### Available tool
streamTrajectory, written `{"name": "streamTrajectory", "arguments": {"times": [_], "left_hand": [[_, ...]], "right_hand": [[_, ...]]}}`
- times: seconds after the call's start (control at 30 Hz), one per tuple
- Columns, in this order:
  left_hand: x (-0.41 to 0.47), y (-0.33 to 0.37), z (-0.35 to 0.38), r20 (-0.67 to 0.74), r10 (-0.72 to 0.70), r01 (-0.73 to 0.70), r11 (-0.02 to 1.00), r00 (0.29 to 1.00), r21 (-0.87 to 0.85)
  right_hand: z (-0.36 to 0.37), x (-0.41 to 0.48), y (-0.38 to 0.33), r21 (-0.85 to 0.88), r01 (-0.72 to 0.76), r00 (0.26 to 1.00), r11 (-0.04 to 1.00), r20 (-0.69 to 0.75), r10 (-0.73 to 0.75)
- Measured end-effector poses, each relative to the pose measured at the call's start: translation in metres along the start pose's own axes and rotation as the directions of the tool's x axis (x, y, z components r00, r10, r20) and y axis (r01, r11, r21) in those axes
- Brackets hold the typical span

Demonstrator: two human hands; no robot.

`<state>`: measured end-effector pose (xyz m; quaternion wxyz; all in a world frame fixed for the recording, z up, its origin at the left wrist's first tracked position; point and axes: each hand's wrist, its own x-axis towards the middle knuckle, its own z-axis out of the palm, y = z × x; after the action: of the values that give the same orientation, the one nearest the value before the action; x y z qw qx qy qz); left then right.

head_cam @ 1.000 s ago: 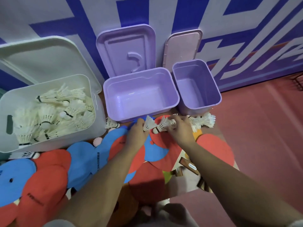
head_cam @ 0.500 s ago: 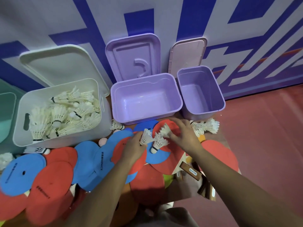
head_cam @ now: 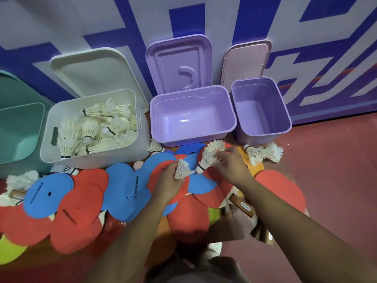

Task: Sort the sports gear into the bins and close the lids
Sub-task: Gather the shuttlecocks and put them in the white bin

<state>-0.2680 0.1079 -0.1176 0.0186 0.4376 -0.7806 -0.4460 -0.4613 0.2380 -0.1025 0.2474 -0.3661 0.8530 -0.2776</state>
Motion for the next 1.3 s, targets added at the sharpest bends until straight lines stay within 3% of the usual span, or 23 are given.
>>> {"name": "streamTrajectory", "arguments": {"times": [0.07, 0.17, 0.3, 0.4, 0.6, 0.7, 0.83, 1.0, 1.17, 1.3], "left_hand": [[-0.006, -0.001, -0.001, -0.04, 0.065, -0.062, 0.996, 0.997, 0.067], [-0.013, 0.009, -0.003, -0.024, 0.106, -0.104, 0.992, 0.994, 0.064], [-0.02, 0.023, -0.004, 0.063, 0.13, -0.127, 0.991, 0.99, -0.042], [-0.025, 0.023, -0.007, 0.064, 0.104, -0.095, 0.988, 0.993, -0.124], [-0.03, 0.027, -0.004, 0.122, 0.062, -0.052, 0.995, 0.991, -0.083], [-0.032, 0.024, -0.003, 0.098, 0.02, -0.014, 0.998, 0.995, -0.062], [-0.036, 0.017, -0.005, 0.083, -0.002, 0.003, 1.0, 0.997, -0.015], [-0.035, 0.017, -0.008, 0.064, -0.021, 0.02, 1.0, 0.998, 0.007], [-0.026, 0.007, -0.011, 0.068, -0.12, 0.126, 0.989, 0.99, -0.083], [-0.022, -0.006, -0.011, 0.039, -0.139, 0.144, 0.969, 0.99, -0.201]], "right_hand": [[-0.011, -0.005, -0.005, 0.099, 0.009, 0.999, 0.995, -0.054, -0.004], [-0.014, -0.013, -0.016, 0.128, 0.06, 0.998, 0.99, -0.026, -0.057], [-0.004, -0.023, -0.029, 0.095, 0.103, 0.994, 0.99, 0.019, -0.105], [-0.005, -0.028, -0.031, 0.05, 0.127, 0.992, 0.991, -0.033, -0.125], [0.01, -0.038, -0.034, 0.0, 0.157, 0.985, 0.988, 0.071, -0.157], [0.02, -0.041, -0.036, 0.132, 0.197, 0.969, 0.971, 0.121, -0.213], [0.021, -0.036, -0.041, 0.365, 0.056, 0.985, 0.929, 0.134, -0.111], [0.022, -0.018, -0.041, 0.128, 0.006, 0.968, 0.992, 0.248, -0.038], [0.012, -0.005, -0.038, 0.02, 0.002, 1.0, 1.0, 0.006, -0.002], [0.019, 0.026, -0.039, -0.126, -0.061, 0.998, 0.99, -0.012, 0.06]]}}
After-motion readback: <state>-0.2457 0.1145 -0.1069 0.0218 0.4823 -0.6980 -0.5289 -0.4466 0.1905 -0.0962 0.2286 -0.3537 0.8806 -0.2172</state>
